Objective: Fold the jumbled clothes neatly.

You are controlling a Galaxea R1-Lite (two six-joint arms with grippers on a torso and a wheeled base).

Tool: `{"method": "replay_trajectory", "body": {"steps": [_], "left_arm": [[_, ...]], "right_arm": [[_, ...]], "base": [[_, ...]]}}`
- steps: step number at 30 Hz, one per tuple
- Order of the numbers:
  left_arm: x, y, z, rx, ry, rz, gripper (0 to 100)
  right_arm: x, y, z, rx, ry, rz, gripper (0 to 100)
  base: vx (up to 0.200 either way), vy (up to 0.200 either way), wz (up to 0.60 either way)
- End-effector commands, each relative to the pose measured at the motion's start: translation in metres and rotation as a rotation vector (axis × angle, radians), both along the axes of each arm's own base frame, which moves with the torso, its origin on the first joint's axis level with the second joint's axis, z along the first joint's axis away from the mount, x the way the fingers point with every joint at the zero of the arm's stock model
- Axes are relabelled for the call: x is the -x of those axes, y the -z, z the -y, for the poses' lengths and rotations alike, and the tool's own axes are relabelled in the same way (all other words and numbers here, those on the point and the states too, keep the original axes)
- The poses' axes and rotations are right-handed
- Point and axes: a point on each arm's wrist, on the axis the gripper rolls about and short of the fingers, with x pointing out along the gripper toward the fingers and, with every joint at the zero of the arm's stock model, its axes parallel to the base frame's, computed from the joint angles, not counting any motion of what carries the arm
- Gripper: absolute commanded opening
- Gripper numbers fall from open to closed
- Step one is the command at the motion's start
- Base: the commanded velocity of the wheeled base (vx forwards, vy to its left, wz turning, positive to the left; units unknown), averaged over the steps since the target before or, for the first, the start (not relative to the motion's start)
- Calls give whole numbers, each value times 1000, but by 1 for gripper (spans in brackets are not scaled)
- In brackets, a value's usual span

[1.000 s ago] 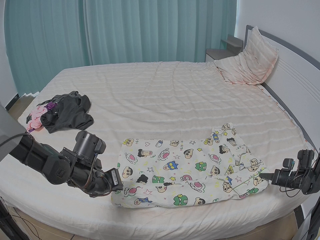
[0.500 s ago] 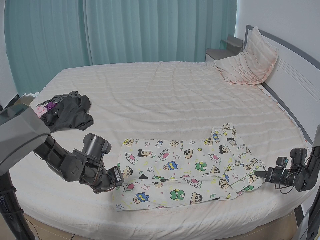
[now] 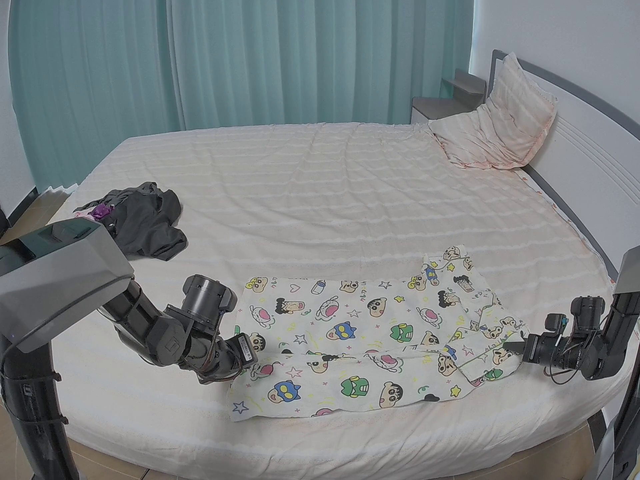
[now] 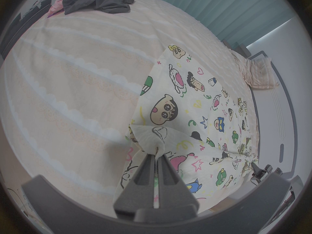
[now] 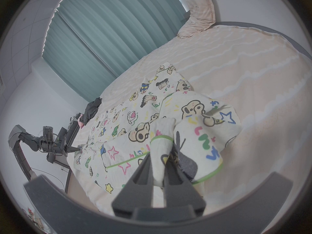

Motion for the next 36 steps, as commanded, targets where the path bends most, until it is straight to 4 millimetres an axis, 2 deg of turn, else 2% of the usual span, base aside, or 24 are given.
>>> {"method": "replay_trajectory", "body": {"steps": [1,2,9,12,14,15,16,17,20,24,30,36], "left_arm": [[-4,4,2,-1,0,-4,0],[-5,4,3,1,-2,-1,100],[-4,3,1,-1,-4,0,100],[-1,-6,0,7,-4,18,100],[3,-24,-5,26,-15,57,100],[3,-24,-5,26,-15,57,100],[8,-39,-10,38,-23,92,100],[9,-41,-10,40,-23,97,100],[22,-69,-18,72,-24,162,100],[35,-89,-25,104,-23,207,100],[56,-93,-32,122,-42,212,100],[61,-95,-34,235,-158,239,100]], "right_arm": [[-2,4,0,-1,0,-7,0],[-3,4,1,-1,2,-3,100],[2,1,1,10,21,-9,100],[4,-9,2,42,57,14,100],[7,-20,6,53,82,42,100],[7,-20,6,53,82,42,100],[11,-31,8,57,108,67,100],[12,-34,8,61,117,72,100],[13,-52,11,88,213,114,100],[18,-61,12,104,264,128,100],[33,-69,6,72,290,116,100],[31,-68,-12,-55,330,56,100]], "base": [[0,0,0],[0,0,0],[0,0,0],[0,0,0],[0,0,0],[0,0,0],[0,0,0],[0,0,0],[0,0,0],[0,0,0],[0,0,0],[0,0,0]]}}
